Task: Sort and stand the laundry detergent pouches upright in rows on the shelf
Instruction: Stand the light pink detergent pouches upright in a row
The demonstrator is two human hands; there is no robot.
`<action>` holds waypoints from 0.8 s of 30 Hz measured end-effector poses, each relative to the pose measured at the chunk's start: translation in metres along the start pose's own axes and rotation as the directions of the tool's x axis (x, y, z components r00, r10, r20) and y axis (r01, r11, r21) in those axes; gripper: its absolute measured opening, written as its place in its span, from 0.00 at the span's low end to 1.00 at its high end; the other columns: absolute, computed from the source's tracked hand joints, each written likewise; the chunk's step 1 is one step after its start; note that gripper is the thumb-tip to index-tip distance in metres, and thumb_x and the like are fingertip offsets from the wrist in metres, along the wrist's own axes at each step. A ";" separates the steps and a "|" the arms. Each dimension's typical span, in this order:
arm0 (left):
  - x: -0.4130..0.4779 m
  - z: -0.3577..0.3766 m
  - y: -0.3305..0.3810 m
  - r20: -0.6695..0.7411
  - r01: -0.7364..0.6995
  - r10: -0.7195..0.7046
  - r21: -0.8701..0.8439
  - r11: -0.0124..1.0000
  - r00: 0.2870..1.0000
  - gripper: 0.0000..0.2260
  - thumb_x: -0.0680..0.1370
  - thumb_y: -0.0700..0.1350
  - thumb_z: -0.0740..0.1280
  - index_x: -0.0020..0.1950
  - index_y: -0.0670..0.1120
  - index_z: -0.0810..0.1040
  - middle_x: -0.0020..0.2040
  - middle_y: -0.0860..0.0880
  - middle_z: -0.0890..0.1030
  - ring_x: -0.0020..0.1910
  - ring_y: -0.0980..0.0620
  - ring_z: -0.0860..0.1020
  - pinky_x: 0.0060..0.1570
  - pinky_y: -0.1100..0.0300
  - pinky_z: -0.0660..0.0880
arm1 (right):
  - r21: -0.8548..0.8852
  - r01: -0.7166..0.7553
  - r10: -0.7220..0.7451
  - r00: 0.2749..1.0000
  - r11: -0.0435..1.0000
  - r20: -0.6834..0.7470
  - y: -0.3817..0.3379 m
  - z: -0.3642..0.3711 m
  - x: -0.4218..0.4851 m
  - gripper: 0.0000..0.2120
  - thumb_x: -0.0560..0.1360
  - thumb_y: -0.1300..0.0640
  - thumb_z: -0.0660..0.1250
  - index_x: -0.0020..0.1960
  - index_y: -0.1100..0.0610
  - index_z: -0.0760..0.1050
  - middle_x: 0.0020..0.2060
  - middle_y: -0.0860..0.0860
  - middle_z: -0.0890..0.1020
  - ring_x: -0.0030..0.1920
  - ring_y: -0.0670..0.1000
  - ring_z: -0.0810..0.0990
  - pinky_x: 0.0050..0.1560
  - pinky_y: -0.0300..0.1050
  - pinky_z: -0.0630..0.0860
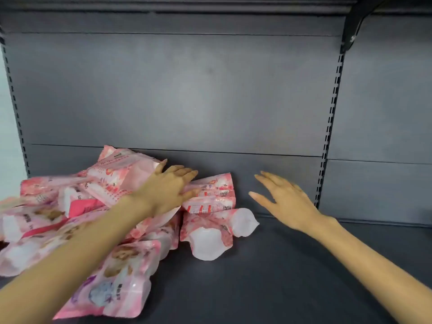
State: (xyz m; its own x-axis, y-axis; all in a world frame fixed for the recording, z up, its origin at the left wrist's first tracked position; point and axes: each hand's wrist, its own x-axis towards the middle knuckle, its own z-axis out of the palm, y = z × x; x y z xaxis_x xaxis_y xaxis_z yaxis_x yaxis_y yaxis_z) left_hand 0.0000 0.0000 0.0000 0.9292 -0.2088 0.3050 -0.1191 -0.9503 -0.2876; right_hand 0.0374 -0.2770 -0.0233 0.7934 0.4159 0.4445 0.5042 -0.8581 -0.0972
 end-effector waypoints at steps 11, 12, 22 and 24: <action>0.029 0.019 -0.002 0.059 0.013 -0.004 -0.138 0.990 0.998 0.04 0.76 0.47 0.61 0.49 0.50 0.73 0.48 0.50 0.81 0.46 0.46 0.79 0.50 0.52 0.73 | 0.097 0.318 -0.312 0.947 0.943 -0.070 -0.020 0.036 0.049 0.22 0.78 0.42 0.57 0.70 0.48 0.67 0.69 0.43 0.69 0.70 0.45 0.65 0.68 0.41 0.58; 0.031 0.018 -0.001 0.064 0.014 -0.005 -0.147 0.989 0.998 0.02 0.75 0.44 0.61 0.44 0.50 0.70 0.44 0.49 0.81 0.42 0.46 0.79 0.47 0.53 0.74 | 0.107 0.342 -0.334 0.939 0.934 -0.083 -0.022 0.040 0.054 0.21 0.78 0.43 0.59 0.68 0.49 0.69 0.67 0.43 0.71 0.68 0.46 0.67 0.67 0.41 0.59; 0.037 0.024 -0.009 -0.056 -0.007 -0.005 -0.214 0.977 0.998 0.09 0.78 0.43 0.57 0.43 0.45 0.75 0.40 0.49 0.79 0.41 0.45 0.75 0.40 0.56 0.70 | 0.082 0.426 -0.390 0.878 0.901 -0.277 -0.032 0.067 0.085 0.12 0.73 0.50 0.69 0.55 0.50 0.79 0.53 0.44 0.81 0.57 0.48 0.77 0.67 0.49 0.59; 0.037 0.026 -0.009 -0.077 -0.009 -0.009 -0.231 0.973 0.997 0.09 0.78 0.43 0.57 0.44 0.46 0.76 0.40 0.50 0.80 0.41 0.44 0.76 0.41 0.55 0.71 | 0.082 0.430 -0.384 0.864 0.899 -0.324 -0.034 0.069 0.087 0.10 0.72 0.51 0.70 0.52 0.50 0.79 0.50 0.45 0.82 0.53 0.48 0.79 0.65 0.50 0.61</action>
State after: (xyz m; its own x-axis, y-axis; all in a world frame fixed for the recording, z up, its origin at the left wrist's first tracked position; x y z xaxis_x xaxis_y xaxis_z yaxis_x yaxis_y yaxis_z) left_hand 0.0446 0.0066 -0.0095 0.9004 -0.2173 0.3768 -0.2053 -0.9760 -0.0724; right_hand 0.1129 -0.1905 -0.0422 0.3815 0.5916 0.7103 0.8225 -0.5679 0.0312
